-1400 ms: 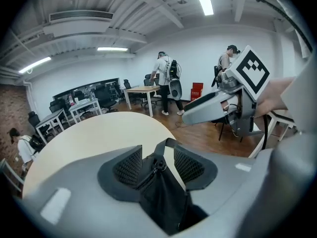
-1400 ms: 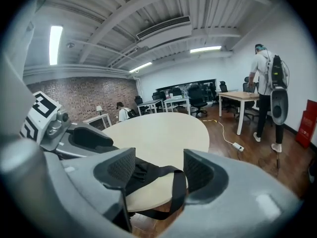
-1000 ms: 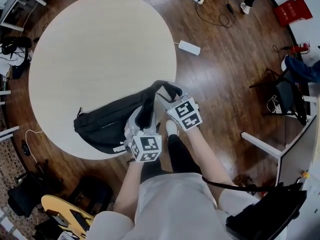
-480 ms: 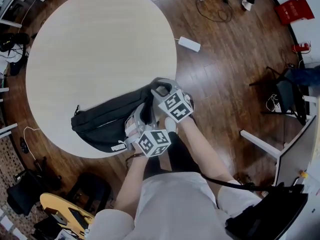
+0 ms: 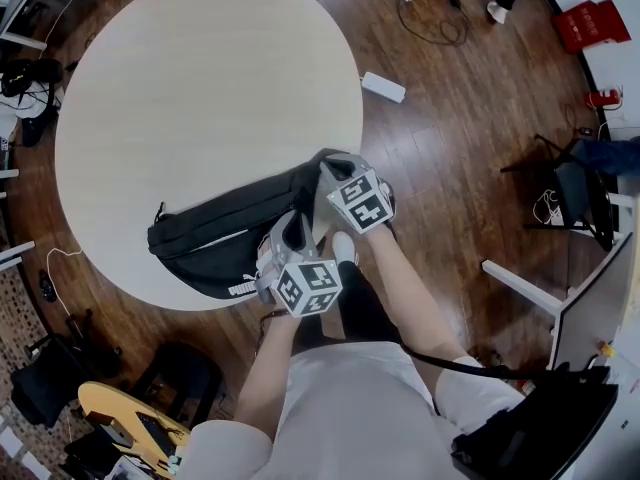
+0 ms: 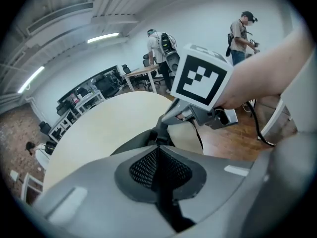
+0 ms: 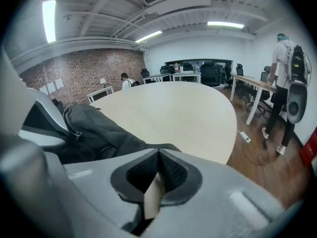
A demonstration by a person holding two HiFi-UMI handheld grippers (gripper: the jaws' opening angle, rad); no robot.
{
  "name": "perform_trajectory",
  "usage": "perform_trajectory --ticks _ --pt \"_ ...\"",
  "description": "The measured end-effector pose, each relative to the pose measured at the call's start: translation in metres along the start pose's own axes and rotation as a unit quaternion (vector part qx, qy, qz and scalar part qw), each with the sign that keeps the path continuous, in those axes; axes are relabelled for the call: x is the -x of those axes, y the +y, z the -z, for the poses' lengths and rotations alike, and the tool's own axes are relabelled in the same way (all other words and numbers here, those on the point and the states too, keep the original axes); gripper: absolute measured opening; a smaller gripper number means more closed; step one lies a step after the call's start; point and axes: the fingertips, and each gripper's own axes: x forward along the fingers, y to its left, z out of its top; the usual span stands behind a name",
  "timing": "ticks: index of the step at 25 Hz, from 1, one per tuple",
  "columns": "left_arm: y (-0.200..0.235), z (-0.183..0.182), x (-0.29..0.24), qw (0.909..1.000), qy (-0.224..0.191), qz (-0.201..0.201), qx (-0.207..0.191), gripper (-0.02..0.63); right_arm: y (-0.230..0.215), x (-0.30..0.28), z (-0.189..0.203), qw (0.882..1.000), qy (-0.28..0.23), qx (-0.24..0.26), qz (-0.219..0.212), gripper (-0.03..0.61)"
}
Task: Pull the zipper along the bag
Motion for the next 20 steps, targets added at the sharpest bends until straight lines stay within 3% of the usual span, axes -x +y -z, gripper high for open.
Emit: perform_trajectory --ticks 5,8,16,20 --pt "0.025 0.015 0.030 0.9984 -0.010 -0.003 0.055 0.023 0.001 -0.002 0.002 0.998 0.029 0.050 0.032 -0.008" --pt "0.041 0.027 0.041 0.9971 -0.015 -0.005 0.075 0.023 0.000 -0.002 0.004 0.996 0.047 0.056 0.048 -0.008" --pt "0.045 0.031 0.066 0.9967 -0.039 0.000 0.071 0.021 0.002 -0.006 0.005 0.991 0.062 0.087 0.077 -0.009" --pt "0.073 0.047 0.083 0.9962 -0.042 -0.021 0.073 0.021 0.001 -0.005 0.005 0.988 0.071 0.099 0.094 -0.012"
